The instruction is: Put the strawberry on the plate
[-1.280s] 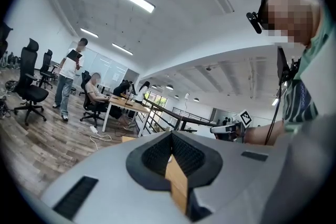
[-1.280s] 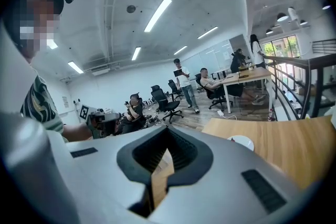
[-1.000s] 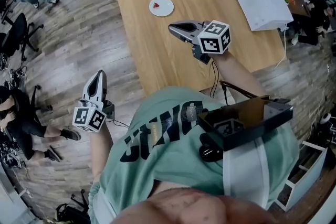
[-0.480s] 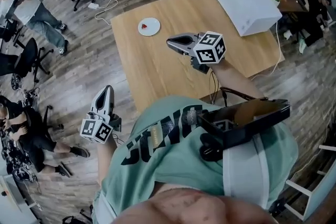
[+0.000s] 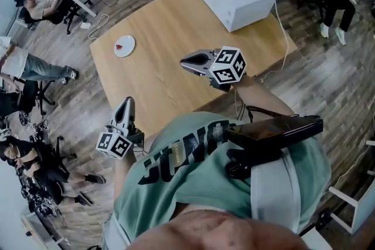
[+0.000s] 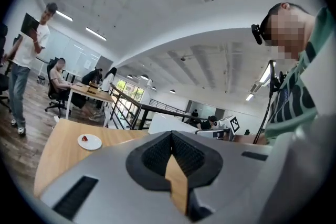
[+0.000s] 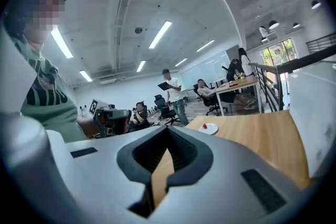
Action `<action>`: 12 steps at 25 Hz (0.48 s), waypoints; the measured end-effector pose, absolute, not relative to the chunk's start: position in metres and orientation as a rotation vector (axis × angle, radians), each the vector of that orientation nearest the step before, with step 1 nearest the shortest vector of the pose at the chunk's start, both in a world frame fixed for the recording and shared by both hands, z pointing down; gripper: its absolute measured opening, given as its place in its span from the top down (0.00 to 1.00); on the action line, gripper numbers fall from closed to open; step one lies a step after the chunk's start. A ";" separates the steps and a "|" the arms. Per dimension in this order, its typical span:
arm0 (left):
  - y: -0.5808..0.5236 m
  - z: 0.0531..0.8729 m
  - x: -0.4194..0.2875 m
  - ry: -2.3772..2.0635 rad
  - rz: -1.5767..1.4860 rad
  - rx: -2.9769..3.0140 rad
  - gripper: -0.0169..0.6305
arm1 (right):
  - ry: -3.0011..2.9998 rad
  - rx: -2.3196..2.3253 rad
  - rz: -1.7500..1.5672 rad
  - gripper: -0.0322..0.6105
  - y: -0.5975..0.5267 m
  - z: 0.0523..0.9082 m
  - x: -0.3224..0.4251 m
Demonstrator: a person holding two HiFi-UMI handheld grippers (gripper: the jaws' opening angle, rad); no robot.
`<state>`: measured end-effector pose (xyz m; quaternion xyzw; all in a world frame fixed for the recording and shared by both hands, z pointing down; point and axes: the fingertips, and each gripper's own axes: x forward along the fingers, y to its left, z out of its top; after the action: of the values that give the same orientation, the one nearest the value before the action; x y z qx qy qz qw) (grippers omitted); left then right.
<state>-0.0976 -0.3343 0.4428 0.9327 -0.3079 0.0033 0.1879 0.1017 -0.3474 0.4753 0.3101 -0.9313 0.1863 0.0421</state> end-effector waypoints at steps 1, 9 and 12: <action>-0.332 0.447 -0.086 -0.845 0.026 2.628 0.97 | -2.855 0.957 0.577 0.94 -0.344 0.479 0.111; -0.311 0.437 -0.029 -0.757 0.149 2.686 0.97 | -2.918 1.028 0.622 0.94 -0.310 0.481 0.155; -0.314 0.432 -0.035 -0.697 0.127 2.736 0.97 | -2.901 1.069 0.577 0.94 -0.305 0.475 0.146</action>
<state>-0.0347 -0.3136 0.4317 0.9560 -0.2437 0.0444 0.1571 0.1463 -0.3052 0.4749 0.3398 -0.9225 0.1834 -0.0018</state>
